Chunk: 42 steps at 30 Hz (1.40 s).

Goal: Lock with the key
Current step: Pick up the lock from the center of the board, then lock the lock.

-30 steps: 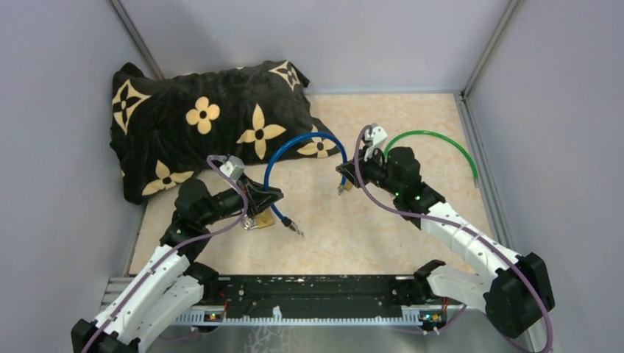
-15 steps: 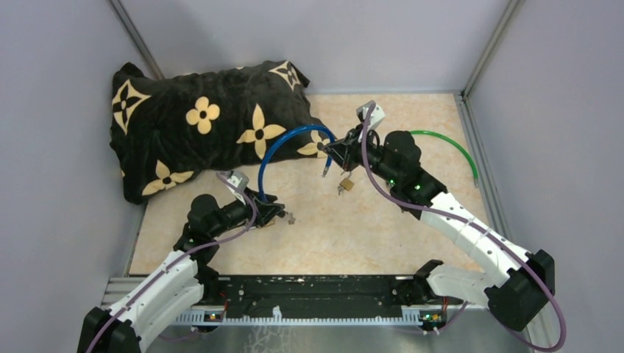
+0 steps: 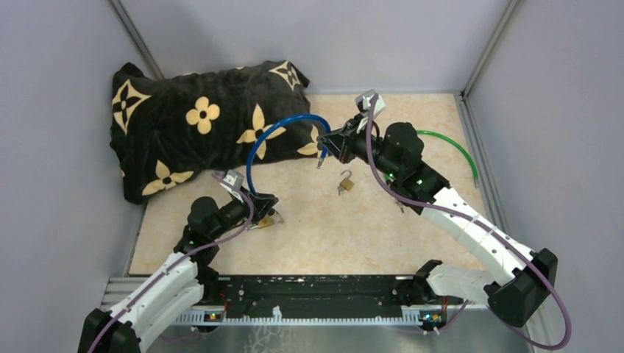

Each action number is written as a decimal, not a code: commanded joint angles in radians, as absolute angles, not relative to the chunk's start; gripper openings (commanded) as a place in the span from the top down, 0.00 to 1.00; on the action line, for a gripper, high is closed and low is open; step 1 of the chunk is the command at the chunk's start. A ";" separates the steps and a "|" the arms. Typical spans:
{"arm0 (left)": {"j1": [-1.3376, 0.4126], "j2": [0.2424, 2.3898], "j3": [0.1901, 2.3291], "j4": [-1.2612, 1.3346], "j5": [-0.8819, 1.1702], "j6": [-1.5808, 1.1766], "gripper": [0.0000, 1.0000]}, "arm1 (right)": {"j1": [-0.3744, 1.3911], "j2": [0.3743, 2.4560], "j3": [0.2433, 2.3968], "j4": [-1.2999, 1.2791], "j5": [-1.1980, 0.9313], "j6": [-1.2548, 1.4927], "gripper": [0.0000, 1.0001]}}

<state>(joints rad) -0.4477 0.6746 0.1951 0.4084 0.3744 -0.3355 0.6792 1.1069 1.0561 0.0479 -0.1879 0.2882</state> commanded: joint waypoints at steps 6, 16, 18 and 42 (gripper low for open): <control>-0.403 0.600 0.267 0.467 0.406 -0.455 1.00 | 0.694 1.113 1.221 0.146 -0.237 0.314 1.00; -0.193 0.445 0.508 0.815 0.390 -0.736 1.00 | 1.008 1.343 1.524 0.253 -0.273 0.177 1.00; -0.146 0.405 0.502 0.813 0.358 -0.837 1.00 | 1.033 1.386 1.567 0.306 -0.286 0.185 1.00; 0.038 0.249 0.392 0.877 0.206 -1.066 1.00 | 1.152 1.623 1.850 0.197 -0.275 0.100 1.00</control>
<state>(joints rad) 0.0307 0.2657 0.3935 0.8268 0.2428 -1.0355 1.1381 1.6207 1.7729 0.1635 -0.2737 0.1112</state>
